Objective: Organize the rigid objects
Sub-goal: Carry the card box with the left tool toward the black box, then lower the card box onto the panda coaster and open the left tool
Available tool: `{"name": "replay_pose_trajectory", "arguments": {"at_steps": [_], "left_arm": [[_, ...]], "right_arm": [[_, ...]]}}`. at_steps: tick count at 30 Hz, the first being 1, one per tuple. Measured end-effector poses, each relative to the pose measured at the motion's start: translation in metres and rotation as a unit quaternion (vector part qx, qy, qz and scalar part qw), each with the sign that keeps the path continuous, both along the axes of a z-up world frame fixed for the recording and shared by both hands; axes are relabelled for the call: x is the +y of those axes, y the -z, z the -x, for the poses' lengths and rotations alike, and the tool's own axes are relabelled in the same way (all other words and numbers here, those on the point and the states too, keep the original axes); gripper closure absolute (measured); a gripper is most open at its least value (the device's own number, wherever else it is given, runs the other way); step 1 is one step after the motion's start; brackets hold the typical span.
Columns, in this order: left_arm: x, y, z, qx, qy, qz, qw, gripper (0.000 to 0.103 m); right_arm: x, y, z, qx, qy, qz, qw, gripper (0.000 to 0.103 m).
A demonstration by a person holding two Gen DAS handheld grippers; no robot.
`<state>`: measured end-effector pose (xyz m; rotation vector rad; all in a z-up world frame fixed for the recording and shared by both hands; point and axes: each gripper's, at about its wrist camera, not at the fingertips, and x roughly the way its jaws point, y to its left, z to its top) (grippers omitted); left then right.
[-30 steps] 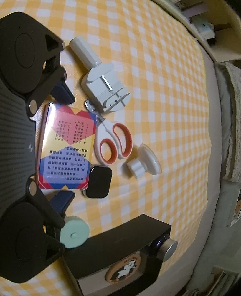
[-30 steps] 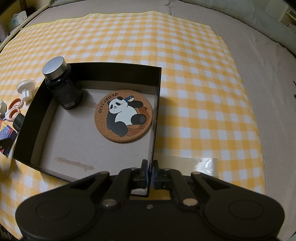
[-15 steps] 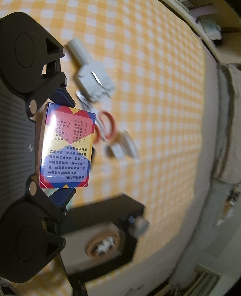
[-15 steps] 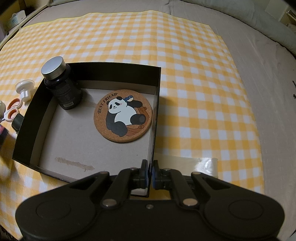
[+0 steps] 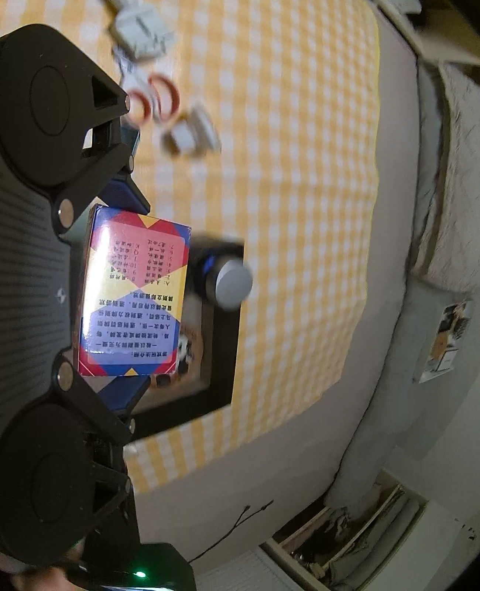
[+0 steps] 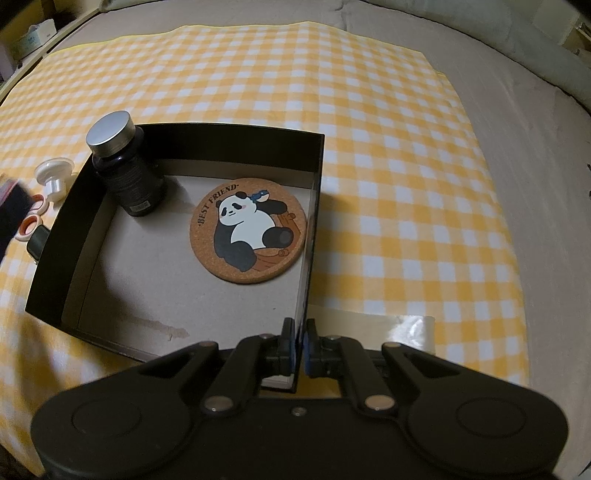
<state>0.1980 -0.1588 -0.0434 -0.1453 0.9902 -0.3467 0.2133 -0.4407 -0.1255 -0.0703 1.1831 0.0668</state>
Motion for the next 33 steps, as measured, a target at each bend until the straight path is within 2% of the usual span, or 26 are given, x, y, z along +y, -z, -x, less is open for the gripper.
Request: {"name": "replay_pose_trajectory", "arguments": {"at_steps": [7, 12, 16, 21, 26, 33], "left_arm": [[-0.055, 0.016, -0.021, 0.034, 0.01, 0.017, 0.9992, 0.013], [-0.088, 0.032, -0.036, 0.041, 0.009, 0.021, 0.9989, 0.013], [-0.107, 0.046, -0.05, 0.045, 0.001, 0.038, 0.9982, 0.013], [-0.116, 0.06, -0.064, 0.034, -0.014, 0.045, 0.9983, 0.012], [-0.113, 0.073, -0.074, 0.067, -0.025, 0.068, 0.9951, 0.006], [-0.113, 0.06, -0.065, 0.045, 0.0, 0.065, 0.9969, 0.005]], "right_arm": [[0.001, 0.0, 0.001, -0.002, -0.005, 0.001, 1.0, 0.098], [-0.001, -0.001, 0.002, -0.003, -0.009, -0.007, 1.0, 0.098], [-0.001, -0.002, 0.003, -0.004, -0.013, -0.01, 1.0, 0.098], [-0.002, 0.0, 0.003, -0.004, -0.016, -0.014, 1.0, 0.098], [-0.002, -0.001, 0.004, -0.003, -0.017, -0.018, 1.0, 0.097], [-0.004, -0.002, 0.005, -0.004, -0.016, -0.021, 1.0, 0.098]]}}
